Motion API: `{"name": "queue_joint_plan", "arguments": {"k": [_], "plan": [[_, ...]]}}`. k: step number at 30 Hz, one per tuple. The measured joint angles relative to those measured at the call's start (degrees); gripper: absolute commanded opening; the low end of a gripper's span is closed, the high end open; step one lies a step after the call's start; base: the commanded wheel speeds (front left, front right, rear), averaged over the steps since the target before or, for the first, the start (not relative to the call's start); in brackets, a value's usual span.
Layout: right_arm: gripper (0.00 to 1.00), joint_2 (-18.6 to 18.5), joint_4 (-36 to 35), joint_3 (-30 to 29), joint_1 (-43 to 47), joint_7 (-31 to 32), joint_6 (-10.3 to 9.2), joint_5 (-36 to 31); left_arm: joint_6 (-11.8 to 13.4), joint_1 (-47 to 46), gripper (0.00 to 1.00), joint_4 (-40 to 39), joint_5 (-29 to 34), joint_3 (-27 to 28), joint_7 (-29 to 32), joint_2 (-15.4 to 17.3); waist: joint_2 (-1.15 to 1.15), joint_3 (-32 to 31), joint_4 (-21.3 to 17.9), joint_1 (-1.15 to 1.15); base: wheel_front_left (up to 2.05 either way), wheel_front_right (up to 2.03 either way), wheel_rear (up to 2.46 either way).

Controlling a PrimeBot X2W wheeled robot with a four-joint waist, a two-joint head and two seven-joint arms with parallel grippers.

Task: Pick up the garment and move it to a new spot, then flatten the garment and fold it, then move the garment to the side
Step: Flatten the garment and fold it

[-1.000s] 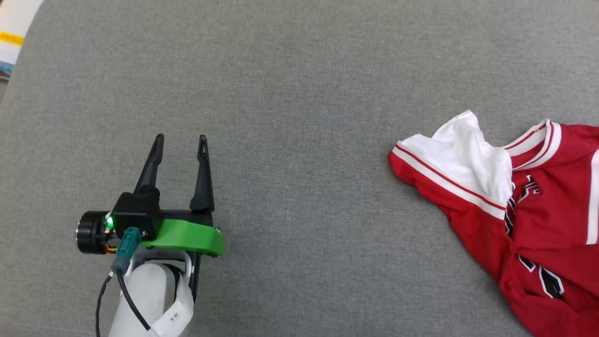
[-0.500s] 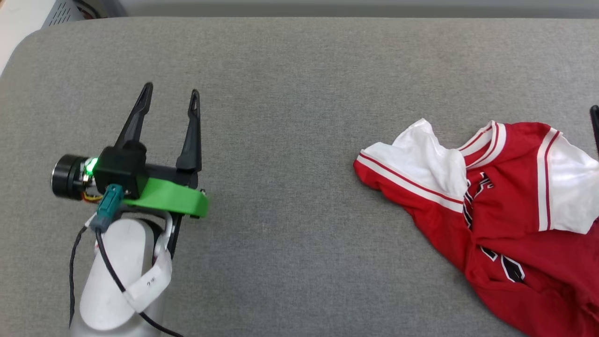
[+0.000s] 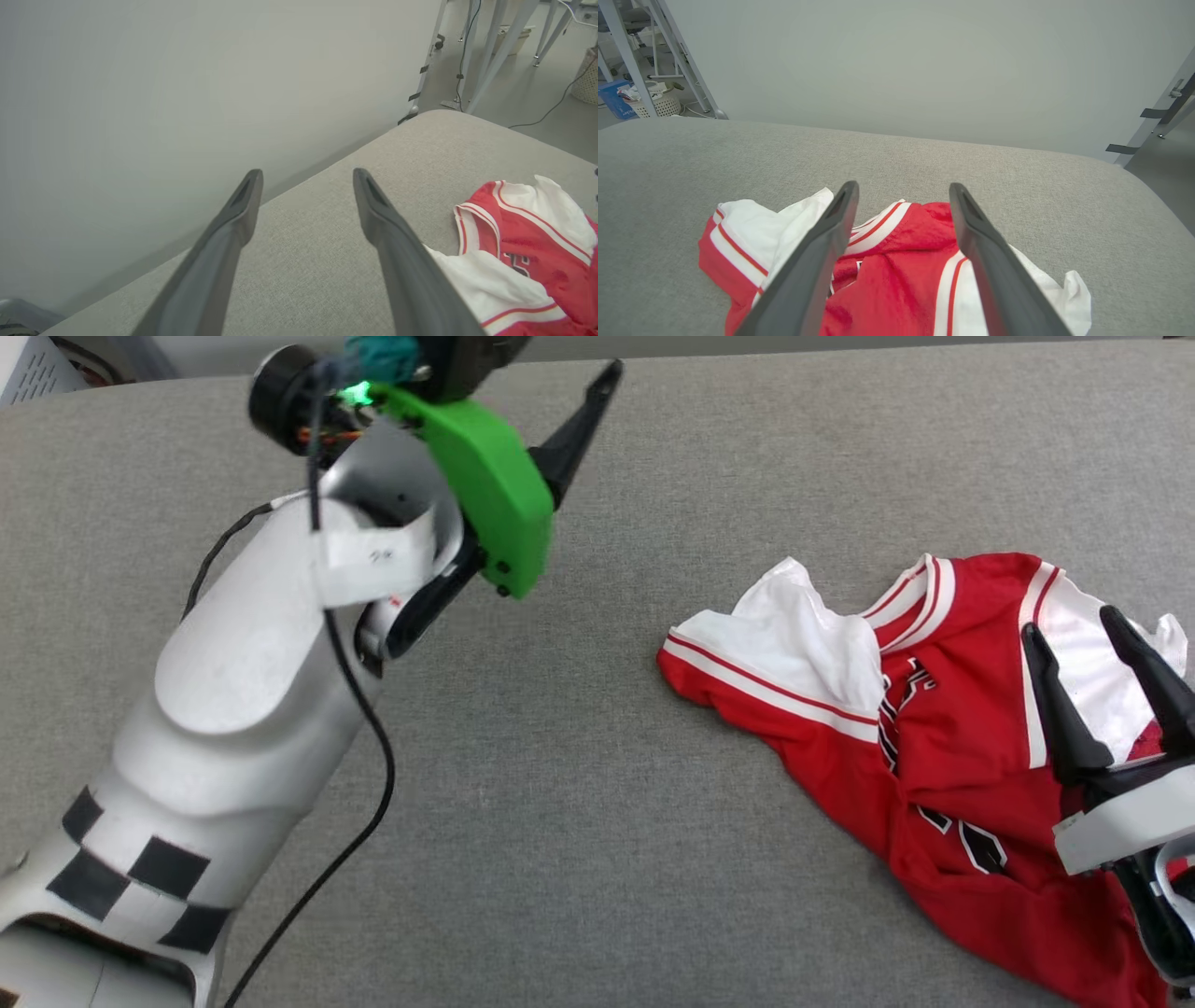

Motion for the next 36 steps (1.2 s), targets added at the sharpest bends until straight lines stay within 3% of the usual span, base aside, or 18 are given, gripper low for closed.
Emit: {"name": "queue_joint_plan", "arguments": {"k": [6, 10, 18, 21, 23, 24, 30, 36], "plan": [[1.0, 0.6, -0.5, 0.8, 0.8, 1.2, 0.0, -0.9, 0.0, -9.0, 1.0, 3.3, -12.5, -14.9, 17.3, 0.1, 0.0, 1.7, -1.5, 0.0, 0.0, 0.0, 0.0], [1.0, 1.0, -0.2, 2.1, 0.6, 1.3, 0.0, -1.2, 0.0, -11.8, 1.0, 5.9, -18.6, -22.6, 24.4, -0.6, 0.0, 3.2, -2.5, 0.0, 0.0, 0.0, 0.0], [1.0, 1.3, 2.0, 5.0, -3.0, 0.4, 0.0, -1.6, 0.0, -13.9, 1.0, 11.7, -24.6, -31.6, 26.6, -1.6, 0.0, 7.0, -5.0, 0.0, 0.0, 0.0, 0.0], [1.0, 1.6, 5.0, 7.0, -5.6, -1.3, 0.0, -1.9, 0.0, -14.0, 1.0, 13.9, -22.7, -35.4, 27.9, -1.7, 0.0, 10.5, -6.8, 0.0, 0.0, 0.0, 0.0], [1.0, 1.7, 5.8, 7.4, -6.3, -1.7, 0.0, -2.2, 0.0, -13.8, 1.0, 13.3, -20.8, -35.0, 28.4, -1.5, 0.0, 11.2, -7.3, 0.0, 0.0, 0.0, 0.0], [1.0, 1.5, 6.7, 7.4, -6.3, -2.2, 0.0, -2.4, 0.0, -13.6, 0.0, 11.6, -20.0, -34.7, 28.1, -1.4, 0.0, 11.7, -7.6, 0.0, 0.0, 0.0, 0.0], [1.0, 1.2, 7.8, 7.0, -6.2, -2.3, 0.0, -2.8, 0.0, -12.2, 0.0, 7.1, -21.3, -36.0, 20.8, 0.7, 0.0, 10.5, -6.7, 0.0, 0.0, 0.0, 0.0], [1.0, 0.9, 8.1, 5.4, -4.2, -2.3, 0.0, -2.9, 0.0, -12.2, 0.0, 5.1, -24.7, -36.5, 13.8, 8.0, 0.0, 7.7, -4.0, 0.0, 0.0, 0.0, 0.0]]}}
